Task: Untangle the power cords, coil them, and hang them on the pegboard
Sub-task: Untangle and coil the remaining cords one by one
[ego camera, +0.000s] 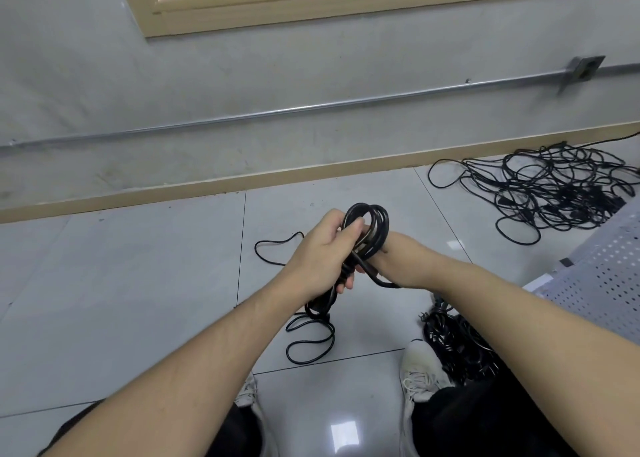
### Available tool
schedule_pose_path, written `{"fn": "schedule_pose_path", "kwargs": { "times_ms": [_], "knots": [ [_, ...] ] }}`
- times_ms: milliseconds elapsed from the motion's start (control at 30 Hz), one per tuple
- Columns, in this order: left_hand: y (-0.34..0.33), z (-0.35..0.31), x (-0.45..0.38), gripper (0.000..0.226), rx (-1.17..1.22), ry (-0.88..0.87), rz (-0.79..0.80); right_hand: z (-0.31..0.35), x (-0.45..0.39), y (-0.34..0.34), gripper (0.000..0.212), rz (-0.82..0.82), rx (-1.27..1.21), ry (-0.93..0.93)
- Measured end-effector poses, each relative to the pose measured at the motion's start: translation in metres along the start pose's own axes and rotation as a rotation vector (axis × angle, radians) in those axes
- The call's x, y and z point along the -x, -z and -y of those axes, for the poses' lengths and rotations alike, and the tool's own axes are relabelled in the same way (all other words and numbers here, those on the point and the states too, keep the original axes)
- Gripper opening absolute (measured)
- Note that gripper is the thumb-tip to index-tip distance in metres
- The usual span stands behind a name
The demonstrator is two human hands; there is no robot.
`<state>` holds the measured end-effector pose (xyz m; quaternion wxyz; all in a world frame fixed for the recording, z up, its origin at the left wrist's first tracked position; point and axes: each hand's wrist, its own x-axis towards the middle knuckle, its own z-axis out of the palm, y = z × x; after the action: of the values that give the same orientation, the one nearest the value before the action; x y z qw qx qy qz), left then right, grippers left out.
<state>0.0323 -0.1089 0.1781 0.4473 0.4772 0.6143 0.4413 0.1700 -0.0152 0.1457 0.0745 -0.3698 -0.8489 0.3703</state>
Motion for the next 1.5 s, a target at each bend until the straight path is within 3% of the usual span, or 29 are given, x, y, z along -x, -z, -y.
{"fn": "schedule_pose_path", "kwargs": {
  "times_ms": [267,433,533,600,800,900,1000,1133,1200,1333,1500],
  "knots": [
    [0.014,-0.004,0.002,0.025,-0.017,0.029,-0.028,0.003,0.008,0.004,0.037,-0.062,-0.152,0.135],
    [0.024,-0.007,0.005,0.028,0.138,0.229,0.133,0.006,0.005,0.003,0.018,-0.031,-0.005,0.174],
    [0.032,-0.006,0.009,0.029,0.172,0.366,0.197,0.009,0.006,0.002,0.036,0.032,0.185,0.175],
    [0.035,-0.004,0.01,0.029,0.156,0.392,0.218,0.009,0.007,0.001,0.025,0.047,0.206,0.207],
    [0.037,-0.01,0.012,0.029,0.184,0.294,0.18,0.015,0.012,0.003,0.015,-0.033,-0.039,0.242],
    [0.034,-0.009,0.011,0.032,0.092,0.219,0.109,0.017,0.012,0.0,0.023,-0.034,-0.2,0.232],
    [0.038,-0.009,0.012,0.033,0.109,0.23,0.14,0.025,0.016,-0.003,0.007,0.042,-0.359,0.221],
    [0.043,-0.01,0.021,0.03,0.149,0.286,0.158,0.025,0.019,0.001,0.025,0.259,-0.409,0.113],
    [0.04,-0.01,0.025,0.028,0.127,0.257,0.113,0.025,0.018,-0.001,0.017,0.31,-0.458,-0.014],
    [0.028,-0.014,0.026,0.026,0.122,0.198,0.066,0.036,0.028,0.001,0.058,0.043,-0.398,-0.043],
    [0.023,-0.016,0.022,0.024,0.177,0.175,0.056,0.037,0.029,0.003,0.071,-0.123,-0.162,-0.021]
  ]
}}
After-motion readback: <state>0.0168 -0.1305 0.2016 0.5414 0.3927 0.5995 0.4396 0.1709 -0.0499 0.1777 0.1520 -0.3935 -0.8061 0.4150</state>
